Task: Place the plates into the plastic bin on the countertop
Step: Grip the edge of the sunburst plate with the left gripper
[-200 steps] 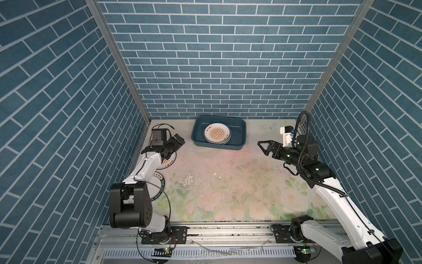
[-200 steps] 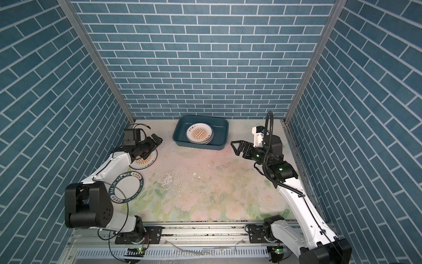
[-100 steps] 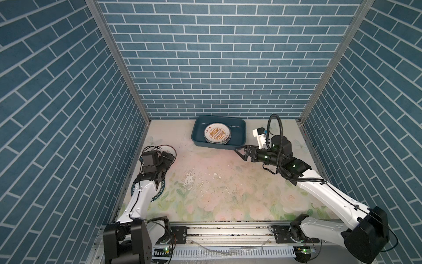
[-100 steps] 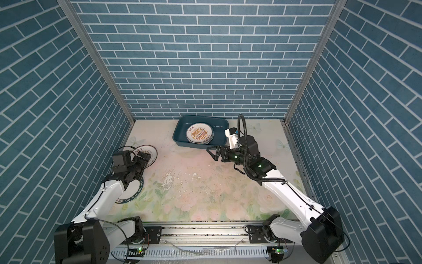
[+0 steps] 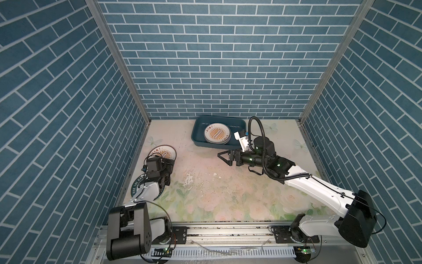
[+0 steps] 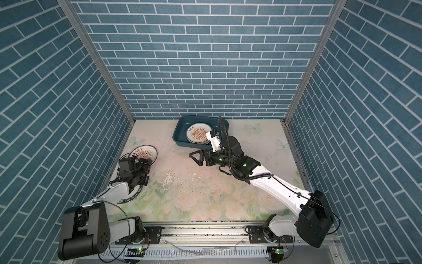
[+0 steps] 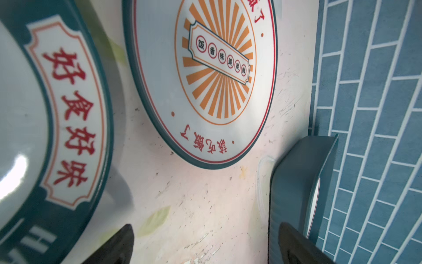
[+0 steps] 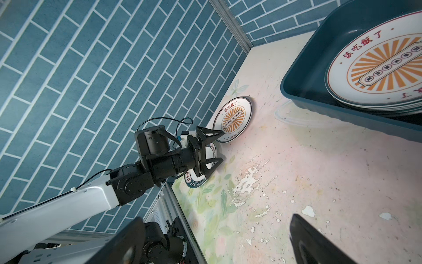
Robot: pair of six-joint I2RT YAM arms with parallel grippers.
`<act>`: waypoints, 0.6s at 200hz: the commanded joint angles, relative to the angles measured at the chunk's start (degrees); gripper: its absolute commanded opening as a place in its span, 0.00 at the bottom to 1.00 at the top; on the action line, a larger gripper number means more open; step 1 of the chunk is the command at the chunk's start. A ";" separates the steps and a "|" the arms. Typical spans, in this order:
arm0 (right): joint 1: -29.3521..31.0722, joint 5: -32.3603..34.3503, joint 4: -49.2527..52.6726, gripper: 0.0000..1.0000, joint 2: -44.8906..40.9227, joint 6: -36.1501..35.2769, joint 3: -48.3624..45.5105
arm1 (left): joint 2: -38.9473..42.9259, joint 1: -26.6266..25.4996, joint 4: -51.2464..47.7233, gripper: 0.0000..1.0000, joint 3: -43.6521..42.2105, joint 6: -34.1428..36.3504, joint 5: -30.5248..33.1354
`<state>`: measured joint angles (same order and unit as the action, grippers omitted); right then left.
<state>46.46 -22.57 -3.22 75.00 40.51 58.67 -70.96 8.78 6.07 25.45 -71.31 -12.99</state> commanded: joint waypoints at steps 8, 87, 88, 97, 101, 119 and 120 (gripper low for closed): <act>0.26 2.18 -1.19 0.99 -0.29 -0.52 1.00 | -2.65 0.44 6.03 0.99 -0.91 -2.93 0.42; 0.31 3.48 0.10 0.98 -0.16 -0.96 0.92 | -13.34 0.54 17.16 0.88 -2.44 -6.35 2.70; 0.30 3.53 0.12 0.98 -0.14 -0.96 0.92 | -13.42 0.54 17.28 0.88 -2.43 -6.37 2.79; 0.30 3.71 0.34 0.99 -0.05 -1.13 1.05 | -14.59 0.54 18.34 0.87 -2.71 -6.73 3.02; 0.30 3.76 0.47 0.98 -0.03 -1.26 1.07 | -15.14 0.54 18.81 0.86 -2.81 -6.94 3.06; 0.26 3.98 0.83 0.98 0.14 -1.62 1.27 | -17.80 0.61 22.14 0.81 -3.28 -7.82 3.13; 0.28 3.96 0.84 0.98 0.19 -1.64 1.31 | -17.98 0.62 22.36 0.80 -3.29 -7.90 3.10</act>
<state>46.50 -19.68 -2.94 75.00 40.45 58.67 -84.71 8.88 27.18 24.67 -77.78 -11.55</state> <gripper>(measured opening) 0.985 0.831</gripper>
